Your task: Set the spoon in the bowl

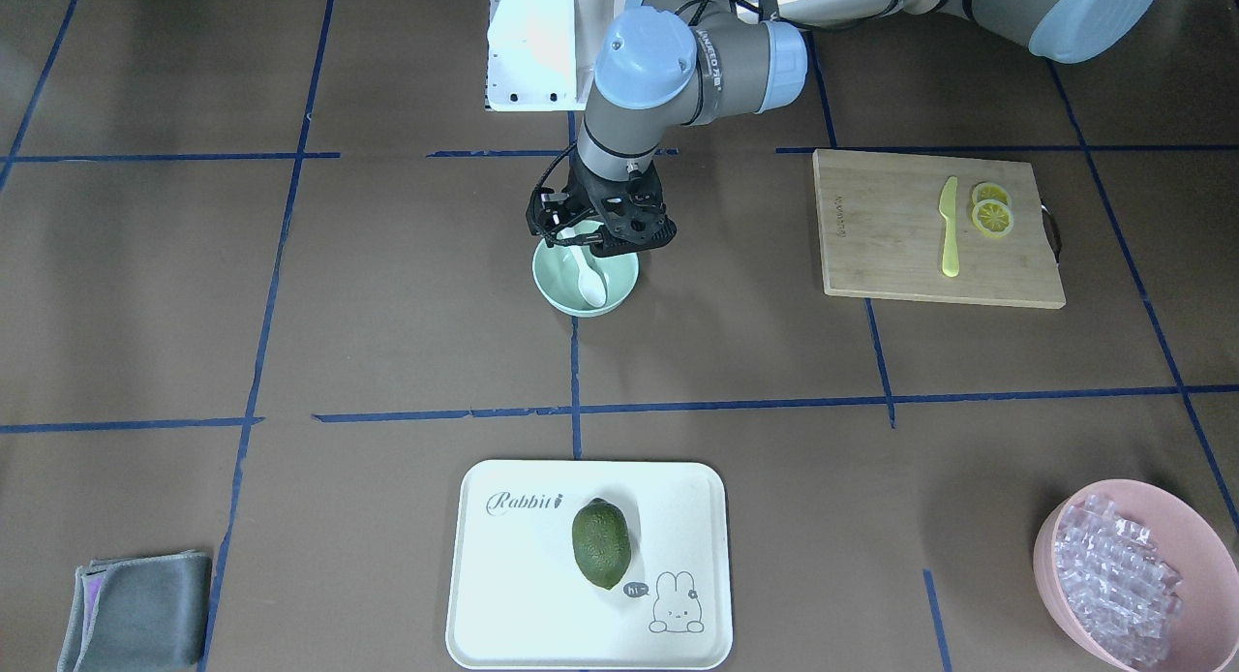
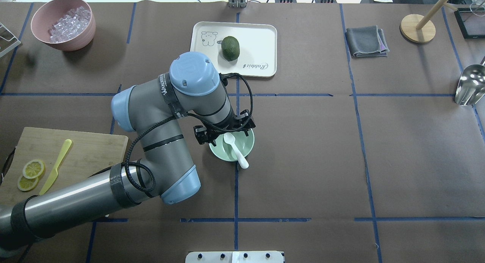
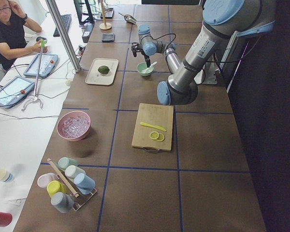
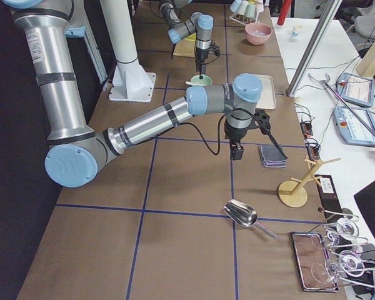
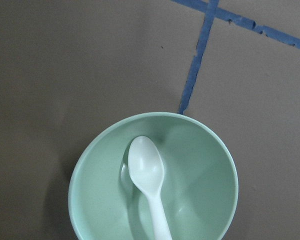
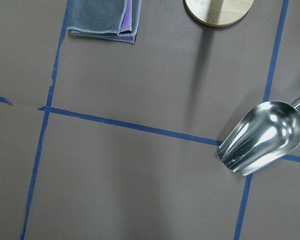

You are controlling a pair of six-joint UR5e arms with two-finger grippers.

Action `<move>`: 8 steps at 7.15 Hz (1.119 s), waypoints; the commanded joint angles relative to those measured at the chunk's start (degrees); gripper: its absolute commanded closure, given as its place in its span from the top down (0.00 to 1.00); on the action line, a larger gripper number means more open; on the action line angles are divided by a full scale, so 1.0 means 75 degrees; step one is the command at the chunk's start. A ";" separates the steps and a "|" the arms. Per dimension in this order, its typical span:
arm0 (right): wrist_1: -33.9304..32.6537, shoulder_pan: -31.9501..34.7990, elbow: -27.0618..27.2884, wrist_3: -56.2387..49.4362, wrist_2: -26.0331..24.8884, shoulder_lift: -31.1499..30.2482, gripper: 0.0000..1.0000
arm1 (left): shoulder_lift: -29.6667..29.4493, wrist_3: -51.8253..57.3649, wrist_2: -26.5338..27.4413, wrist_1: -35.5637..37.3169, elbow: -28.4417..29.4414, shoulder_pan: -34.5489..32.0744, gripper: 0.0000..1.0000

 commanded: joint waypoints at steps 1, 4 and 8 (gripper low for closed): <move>-0.0003 0.0010 -0.0021 -0.0077 -0.0039 -0.0027 1.00 | 0.0769 0.1344 -0.0739 0.1069 -0.1178 -0.0821 1.00; 0.0044 0.0405 -0.0580 -0.1356 -0.0074 -0.0528 1.00 | 0.3053 0.5866 -0.0824 0.2847 -0.3202 -0.2729 1.00; 0.2925 0.0713 -0.1943 -0.1264 -0.0063 -0.1550 1.00 | 0.5015 1.0122 -0.1396 0.2742 -0.2761 -0.5214 1.00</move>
